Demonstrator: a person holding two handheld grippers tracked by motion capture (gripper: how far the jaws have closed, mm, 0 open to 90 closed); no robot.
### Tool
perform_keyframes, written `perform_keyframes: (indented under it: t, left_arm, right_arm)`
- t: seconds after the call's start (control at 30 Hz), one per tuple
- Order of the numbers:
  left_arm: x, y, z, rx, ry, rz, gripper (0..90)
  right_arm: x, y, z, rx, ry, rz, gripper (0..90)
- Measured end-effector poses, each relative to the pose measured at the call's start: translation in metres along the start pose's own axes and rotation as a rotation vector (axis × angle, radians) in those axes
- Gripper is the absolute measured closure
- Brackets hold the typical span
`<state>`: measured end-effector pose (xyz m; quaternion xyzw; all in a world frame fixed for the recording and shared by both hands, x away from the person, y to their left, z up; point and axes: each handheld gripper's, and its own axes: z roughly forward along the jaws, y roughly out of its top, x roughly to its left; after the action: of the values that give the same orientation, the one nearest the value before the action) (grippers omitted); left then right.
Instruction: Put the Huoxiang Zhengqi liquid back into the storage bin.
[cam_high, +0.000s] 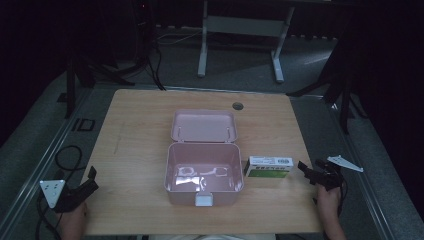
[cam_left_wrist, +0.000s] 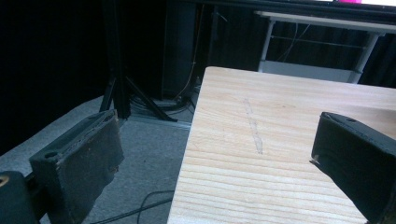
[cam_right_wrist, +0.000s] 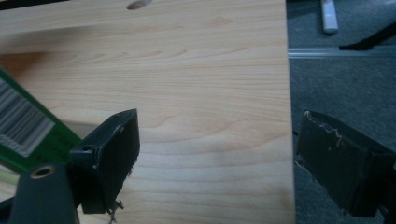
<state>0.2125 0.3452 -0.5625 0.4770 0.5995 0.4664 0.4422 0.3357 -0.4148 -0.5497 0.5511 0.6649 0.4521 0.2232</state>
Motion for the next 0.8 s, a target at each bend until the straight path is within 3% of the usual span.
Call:
perform_keyframes:
  t: [0.23,0.33,0.67,0.8]
  left_arm:
    - [0.000,0.000,0.000,0.006,0.002,0.005,2.1]
    - [0.000,0.000,0.001,0.007,0.003,0.004,2.1]
    - [-0.001,0.000,0.001,0.008,0.001,0.008,2.1]
    - [-0.001,0.000,0.001,0.007,-0.002,0.005,2.2]
  right_arm:
    - [-0.001,0.002,0.004,0.042,0.028,-0.012,11.9]
    - [0.001,0.005,0.009,0.118,0.051,-0.051,11.3]
    - [0.003,0.009,0.011,0.275,0.042,-0.146,11.3]
    - [0.006,0.013,0.009,0.371,0.075,-0.206,11.3]
